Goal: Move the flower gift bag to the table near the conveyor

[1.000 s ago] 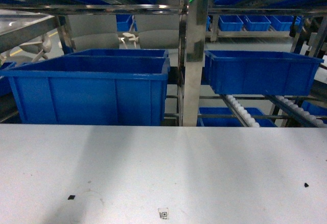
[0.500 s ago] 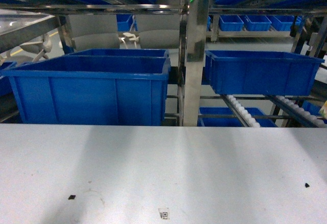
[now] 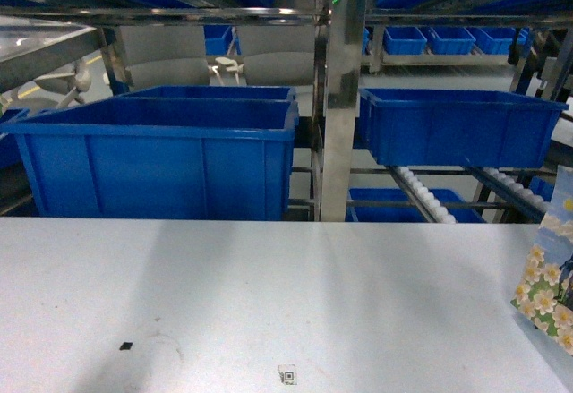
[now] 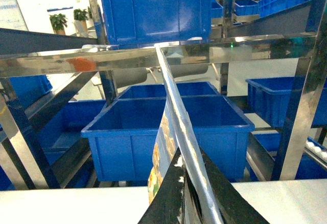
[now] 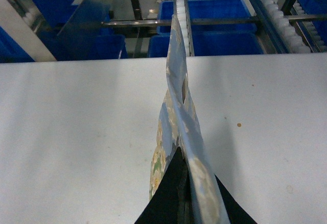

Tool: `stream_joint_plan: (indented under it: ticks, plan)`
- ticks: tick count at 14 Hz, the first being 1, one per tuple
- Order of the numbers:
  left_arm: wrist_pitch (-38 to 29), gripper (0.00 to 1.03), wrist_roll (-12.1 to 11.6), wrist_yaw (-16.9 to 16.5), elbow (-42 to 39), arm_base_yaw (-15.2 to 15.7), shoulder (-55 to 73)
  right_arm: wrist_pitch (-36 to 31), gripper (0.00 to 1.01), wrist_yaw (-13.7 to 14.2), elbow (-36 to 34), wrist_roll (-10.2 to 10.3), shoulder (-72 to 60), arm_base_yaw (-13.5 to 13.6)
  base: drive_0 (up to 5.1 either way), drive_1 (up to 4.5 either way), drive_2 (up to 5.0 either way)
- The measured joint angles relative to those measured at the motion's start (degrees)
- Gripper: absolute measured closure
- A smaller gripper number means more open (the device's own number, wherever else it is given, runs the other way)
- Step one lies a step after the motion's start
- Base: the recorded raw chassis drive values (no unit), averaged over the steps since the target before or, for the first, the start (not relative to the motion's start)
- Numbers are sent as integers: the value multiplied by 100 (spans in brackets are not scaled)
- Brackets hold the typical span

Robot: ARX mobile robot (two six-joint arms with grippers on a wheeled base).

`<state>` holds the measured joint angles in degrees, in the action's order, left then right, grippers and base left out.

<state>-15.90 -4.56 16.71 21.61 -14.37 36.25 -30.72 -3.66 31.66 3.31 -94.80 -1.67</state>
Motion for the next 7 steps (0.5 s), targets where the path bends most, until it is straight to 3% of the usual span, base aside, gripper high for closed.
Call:
stream_joint_plan:
  ticks: [2, 7]
  plan:
    - [2, 99, 2, 0, 0, 0, 0, -74, 99, 22, 61, -31, -269, -103, 0, 0, 0]
    - [2, 99, 2, 0, 0, 0, 0, -404, 99, 87, -72, -37, -254, -20, 0, 0, 0]
